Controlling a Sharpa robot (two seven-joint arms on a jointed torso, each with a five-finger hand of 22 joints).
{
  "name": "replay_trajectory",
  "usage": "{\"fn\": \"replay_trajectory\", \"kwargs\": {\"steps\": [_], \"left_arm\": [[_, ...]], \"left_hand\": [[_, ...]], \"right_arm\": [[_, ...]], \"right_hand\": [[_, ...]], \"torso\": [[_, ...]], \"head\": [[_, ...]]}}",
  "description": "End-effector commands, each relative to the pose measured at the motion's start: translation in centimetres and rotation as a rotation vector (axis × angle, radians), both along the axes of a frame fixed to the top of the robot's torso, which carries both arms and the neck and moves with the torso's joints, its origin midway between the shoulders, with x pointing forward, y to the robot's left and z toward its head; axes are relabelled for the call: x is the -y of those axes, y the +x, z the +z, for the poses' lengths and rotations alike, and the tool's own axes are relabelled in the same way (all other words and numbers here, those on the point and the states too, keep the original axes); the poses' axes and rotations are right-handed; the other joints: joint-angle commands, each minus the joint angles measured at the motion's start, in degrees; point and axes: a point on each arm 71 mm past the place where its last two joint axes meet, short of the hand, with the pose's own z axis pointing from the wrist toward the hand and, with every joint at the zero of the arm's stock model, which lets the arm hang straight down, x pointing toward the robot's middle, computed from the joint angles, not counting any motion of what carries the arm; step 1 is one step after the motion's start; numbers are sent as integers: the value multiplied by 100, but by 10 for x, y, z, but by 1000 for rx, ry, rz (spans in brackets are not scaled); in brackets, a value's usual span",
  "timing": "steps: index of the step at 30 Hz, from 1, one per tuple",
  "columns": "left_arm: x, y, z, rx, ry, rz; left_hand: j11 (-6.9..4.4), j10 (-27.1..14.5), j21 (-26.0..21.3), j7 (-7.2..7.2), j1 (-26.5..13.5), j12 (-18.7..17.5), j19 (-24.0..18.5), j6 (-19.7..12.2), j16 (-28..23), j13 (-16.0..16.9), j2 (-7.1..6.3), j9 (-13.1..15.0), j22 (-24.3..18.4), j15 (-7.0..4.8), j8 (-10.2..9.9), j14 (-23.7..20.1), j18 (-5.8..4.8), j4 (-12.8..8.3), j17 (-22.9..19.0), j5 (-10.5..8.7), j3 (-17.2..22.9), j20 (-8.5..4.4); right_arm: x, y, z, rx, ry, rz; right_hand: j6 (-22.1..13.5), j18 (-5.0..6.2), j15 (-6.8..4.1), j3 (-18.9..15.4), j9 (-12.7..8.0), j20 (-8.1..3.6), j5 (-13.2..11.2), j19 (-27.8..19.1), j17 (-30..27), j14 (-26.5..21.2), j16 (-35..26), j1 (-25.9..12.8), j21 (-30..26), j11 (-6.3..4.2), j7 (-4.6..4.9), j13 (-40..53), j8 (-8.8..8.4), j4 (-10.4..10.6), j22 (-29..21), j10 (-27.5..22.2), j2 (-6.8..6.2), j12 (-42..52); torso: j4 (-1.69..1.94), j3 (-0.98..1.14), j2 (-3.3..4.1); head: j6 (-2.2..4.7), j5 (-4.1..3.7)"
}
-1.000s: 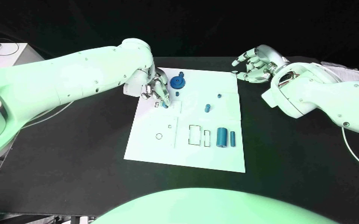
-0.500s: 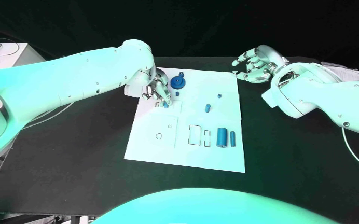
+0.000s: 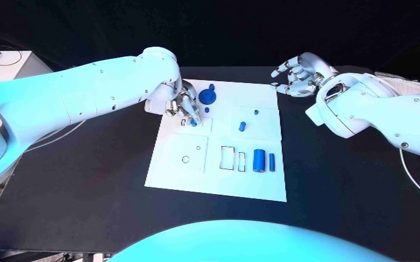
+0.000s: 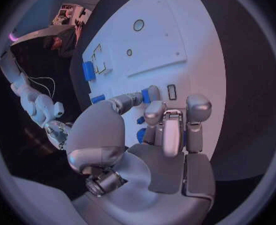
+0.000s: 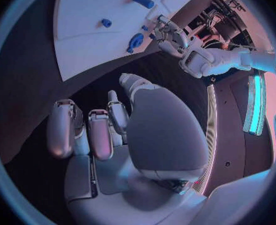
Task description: Assemble the parts on the task board
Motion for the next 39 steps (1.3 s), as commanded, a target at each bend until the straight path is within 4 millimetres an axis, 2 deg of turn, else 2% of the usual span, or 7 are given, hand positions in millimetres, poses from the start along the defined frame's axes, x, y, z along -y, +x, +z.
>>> {"fn": "replay_trajectory", "kwargs": {"steps": [1,9,13,24,33,36,39], "left_arm": [[0,-6,-10,-14,11,-12],[-6,-8,-6,20,-16,7],[-8,-8,-1,47,-44,21],[-11,-7,8,75,-67,33],[-15,-6,17,87,-73,32],[-19,-4,24,97,-85,39],[-24,-2,32,105,-108,58]], "left_hand": [[-34,-25,-32,-14,-25,-45,0,17,-4,-5,-85,-11,-24,-51,-39,485,-87,111,1073,-41,-238,-12],[-10,-153,-83,15,-14,-187,-21,-3,-47,-174,-187,-21,-95,-36,-103,458,-75,441,977,-52,-850,-5],[31,-369,-181,61,64,-381,-129,-116,-128,-482,-235,-4,-292,-6,-125,404,-42,639,791,-43,-1147,19],[60,-462,-239,91,167,-421,-191,-193,-164,-552,-252,27,-386,20,-106,378,-25,795,717,-56,-1342,45],[70,-482,-260,100,261,-403,-207,-218,-168,-538,-249,49,-409,33,-79,377,-19,981,715,-214,-1523,62],[69,-485,-270,96,306,-401,-218,-219,-168,-538,-222,52,-431,33,-74,377,-14,1002,717,-223,-1536,64],[69,-561,-318,97,549,-454,-272,-264,-197,-629,-117,55,-520,33,-76,357,2,1003,657,-178,-1526,64]], "right_arm": [[-1,-1,0,3,-4,13],[0,-1,-1,3,-3,12],[0,0,-1,2,-4,11],[1,0,-2,1,-4,9],[1,0,-3,-1,-5,7],[2,0,-3,0,-5,5],[3,1,-3,2,-7,3]], "right_hand": [[-41,109,-37,29,6,-4,32,-24,559,312,-27,-21,-24,5,-12,10,22,5,636,-47,-33,-14],[-45,110,-36,32,5,-4,36,-26,555,311,-31,-24,-30,6,-11,10,23,5,633,-47,-38,-13],[-51,112,-36,35,4,-4,38,-30,552,310,-33,-25,-39,6,-10,1,21,5,629,-55,-40,-24],[-62,112,-36,38,2,-4,42,-30,552,309,-34,-25,-40,7,-10,0,18,3,629,-56,-43,-24],[-62,112,-36,38,2,-4,42,-30,552,309,-34,-25,-40,7,-10,0,18,3,629,-56,-43,-24],[-62,112,-36,38,2,-4,42,-30,552,309,-34,-25,-40,7,-10,0,18,3,629,-56,-43,-24],[-62,112,-36,38,2,-4,42,-30,552,309,-34,-25,-40,7,-10,0,18,3,629,-56,-43,-24]], "torso": [[4,-6,4],[5,-5,0],[8,-7,-2],[4,-7,3],[7,-5,3],[6,-6,6],[3,-3,5]], "head": [[0,-10],[0,-27],[0,-27],[0,-28],[0,-25],[0,-22],[0,-11]]}}
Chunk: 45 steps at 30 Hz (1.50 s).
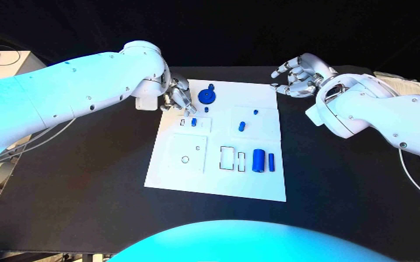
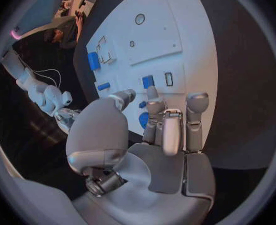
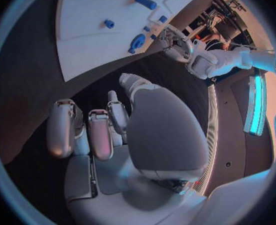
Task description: Assemble the parts on the task board
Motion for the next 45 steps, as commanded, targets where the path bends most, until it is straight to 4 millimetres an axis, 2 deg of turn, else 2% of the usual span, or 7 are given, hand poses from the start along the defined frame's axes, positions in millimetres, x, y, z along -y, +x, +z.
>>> {"fn": "replay_trajectory", "kwargs": {"steps": [1,11,18,20,27,33,45], "left_arm": [[-3,1,7,4,-25,6],[-12,4,20,-6,-62,25],[-13,6,21,26,-90,54],[-15,7,20,38,-101,71],[-26,12,22,89,-160,151],[-40,20,23,102,-205,226],[-51,42,28,118,-180,275]], "left_hand": [[7,-115,-66,10,165,-84,-92,-95,-51,-130,58,4,-119,36,20,335,16,-6,588,24,3,4],[19,-332,-192,22,1003,-192,-228,-231,-157,-321,144,4,-319,53,14,253,51,-270,373,44,230,25],[22,-395,-226,26,1149,-235,-269,-242,-181,-402,110,-9,-385,55,4,234,62,-350,322,33,306,27],[62,-723,-367,73,1172,-545,-439,-329,-329,-877,148,-46,-663,82,-57,120,105,-314,16,42,387,42],[122,-902,-471,141,1040,-727,-537,-384,-406,-1158,76,-90,-834,133,-91,63,132,-166,-125,21,330,77],[187,-857,-509,222,789,-689,-527,-485,-429,-1164,-5,-197,-867,187,-184,53,137,64,-175,11,110,123],[210,-853,-532,244,639,-666,-531,-500,-434,-1170,-4,-255,-900,208,-217,51,145,69,-195,13,-22,141]], "right_arm": [[0,0,0,7,-5,11],[0,0,0,7,-5,11],[0,0,0,8,-4,12],[0,0,0,8,-4,12],[0,0,0,8,-4,12],[1,0,0,7,-5,10],[0,0,0,7,-5,11]], "right_hand": [[-42,112,-36,39,5,-4,20,-30,553,309,-34,-25,-19,-13,11,2,18,3,626,-35,-43,-24],[-59,111,-35,50,2,-3,26,-27,558,310,-31,-29,-14,-11,14,6,16,3,630,-31,-46,-18],[-62,110,-34,59,1,-3,29,-24,560,311,-30,-27,-10,-11,14,6,17,0,633,-30,-44,-16],[-62,110,-34,59,1,-3,29,-24,560,311,-30,-27,-10,-11,14,6,17,0,633,-30,-44,-16],[-62,110,-34,59,1,-3,29,-24,560,311,-30,-27,-10,-11,14,6,17,0,633,-30,-44,-16],[-62,110,-34,59,1,-3,29,-24,560,311,-30,-27,-10,-11,14,6,17,0,633,-30,-44,-16],[-66,109,-34,73,1,-3,34,-23,562,312,-29,-23,-10,-11,15,7,20,-4,634,-27,-42,-12]], "torso": [[-3,4,1],[11,-4,2],[3,1,-6],[5,0,-7],[-5,-3,3],[-8,-7,12],[-6,-4,29]], "head": [[0,14],[0,35],[0,44],[0,41],[0,30],[170,43],[275,83]]}}
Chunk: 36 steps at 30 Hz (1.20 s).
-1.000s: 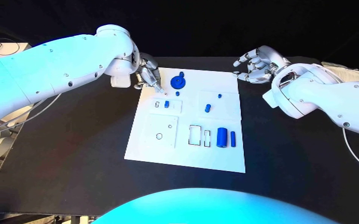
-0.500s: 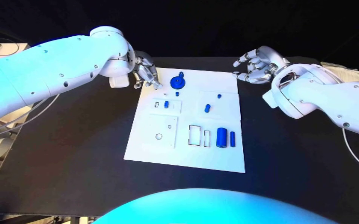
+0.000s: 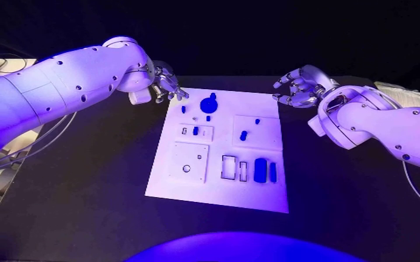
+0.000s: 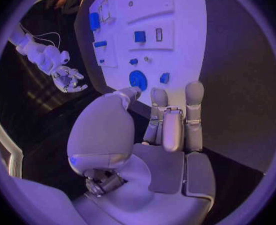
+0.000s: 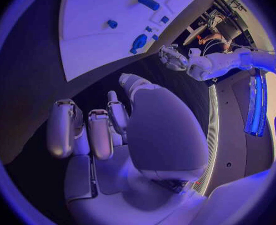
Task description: Assemble the parts on the task board
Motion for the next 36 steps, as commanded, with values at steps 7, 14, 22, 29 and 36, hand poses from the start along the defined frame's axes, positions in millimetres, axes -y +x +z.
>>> {"fn": "replay_trajectory", "kwargs": {"steps": [7,14,22,29,36], "left_arm": [[1,14,-1,-33,45,-16],[1,20,-6,-72,83,-23],[3,23,-8,-91,102,-29],[6,23,-12,-121,120,-46],[8,22,-16,-142,132,-57]], "left_hand": [[89,-97,-71,46,-91,-37,-41,-128,-37,-107,7,-66,-80,75,-104,32,65,-4,-48,-14,-103,57],[137,-174,-105,97,-189,-48,-75,-207,-39,-159,18,-132,-121,118,-166,12,70,1,-64,-34,-224,87],[155,-168,-91,116,-253,-14,-56,-246,-14,-132,46,-170,-85,135,-201,22,64,5,-26,-43,-286,103],[163,-184,-94,121,-323,-5,-63,-240,-11,-146,77,-196,-92,145,-209,17,67,7,-33,-61,-340,115],[165,-188,-100,122,-336,-4,-70,-241,-13,-148,80,-201,-104,146,-211,14,69,7,-38,-69,-351,117]], "right_arm": [[-2,-1,0,6,-2,17],[-2,-2,1,7,-1,18],[-3,-2,1,8,0,20],[-4,-2,1,9,1,21],[-5,-2,1,9,1,23]], "right_hand": [[-46,109,-34,41,2,-2,34,-23,562,312,-29,-23,-10,-11,-5,8,20,-4,638,-27,-42,-12],[-46,109,-34,41,2,-2,34,-23,562,312,-29,-23,-10,-11,-5,8,20,-4,638,-27,-42,-12],[-46,109,-34,41,2,-2,34,-23,562,312,-29,-23,-10,-11,-5,8,20,-4,638,-27,-42,-12],[-46,109,-34,41,2,-2,34,-23,562,312,-29,-23,-10,-11,-5,8,20,-4,638,-27,-42,-12],[-46,109,-34,41,2,-2,34,-23,562,312,-29,-23,-10,-11,-5,8,20,-4,638,-27,-42,-12]], "torso": [[-5,-11,39],[-7,-33,57],[-7,-35,55],[-7,-29,51],[-12,-26,53]], "head": [[6,49],[4,72],[-1,78],[-7,89],[-7,88]]}}
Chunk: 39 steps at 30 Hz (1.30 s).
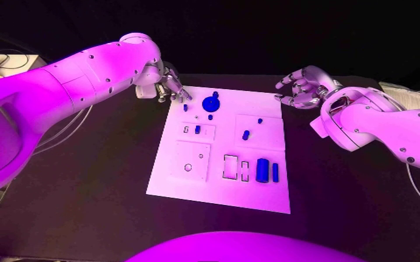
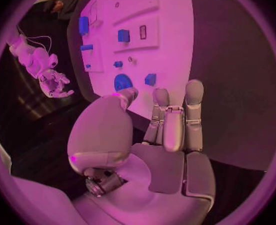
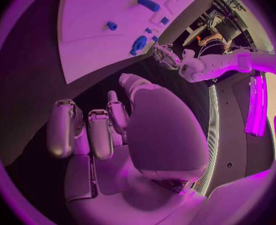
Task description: Assemble the parts on the task board
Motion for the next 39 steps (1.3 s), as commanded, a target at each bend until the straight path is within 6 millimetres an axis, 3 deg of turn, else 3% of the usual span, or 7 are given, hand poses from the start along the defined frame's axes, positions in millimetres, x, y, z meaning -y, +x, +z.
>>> {"fn": "replay_trajectory", "kwargs": {"steps": [1,22,28,39], "left_arm": [[3,-2,-3,-36,17,-30],[5,-3,-13,-60,26,-31],[5,-3,-14,-66,27,-33],[8,-4,-15,-74,15,-36]], "left_hand": [[1,-23,-28,-3,-65,34,2,-38,9,-5,4,-5,-5,43,-30,-6,70,-1,-6,-24,-27,44],[0,-37,-22,-3,-3,62,2,-32,24,6,113,-43,10,47,-38,-8,70,-20,8,-5,-18,55],[-14,-38,-7,-22,172,95,10,17,42,18,181,-69,34,38,-11,-6,69,-36,24,27,23,56],[-57,5,40,-71,418,145,54,108,75,49,264,-89,117,4,58,13,58,-46,68,43,126,43]], "right_arm": [[-2,0,0,9,-3,15],[-3,-1,0,8,-2,17],[-3,-1,0,8,-2,16],[-3,-1,0,7,-2,17]], "right_hand": [[-47,109,-34,41,3,-2,34,-23,562,312,-29,-23,-10,-11,-4,9,20,-4,635,-27,-42,-12],[-47,109,-34,41,3,-2,34,-23,562,312,-29,-23,-10,-11,-4,9,20,-4,635,-27,-42,-12],[-47,109,-34,41,3,-2,34,-23,562,312,-29,-23,-10,-11,-4,9,20,-4,635,-27,-42,-12],[-47,109,-34,41,3,-2,34,-23,562,312,-29,-23,-10,-11,-4,9,20,-4,635,-27,-42,-12]], "torso": [[-6,3,1],[-6,1,2],[9,5,-2],[-1,0,1]], "head": [[-1,1],[-40,-11],[-47,-18],[-68,-15]]}}
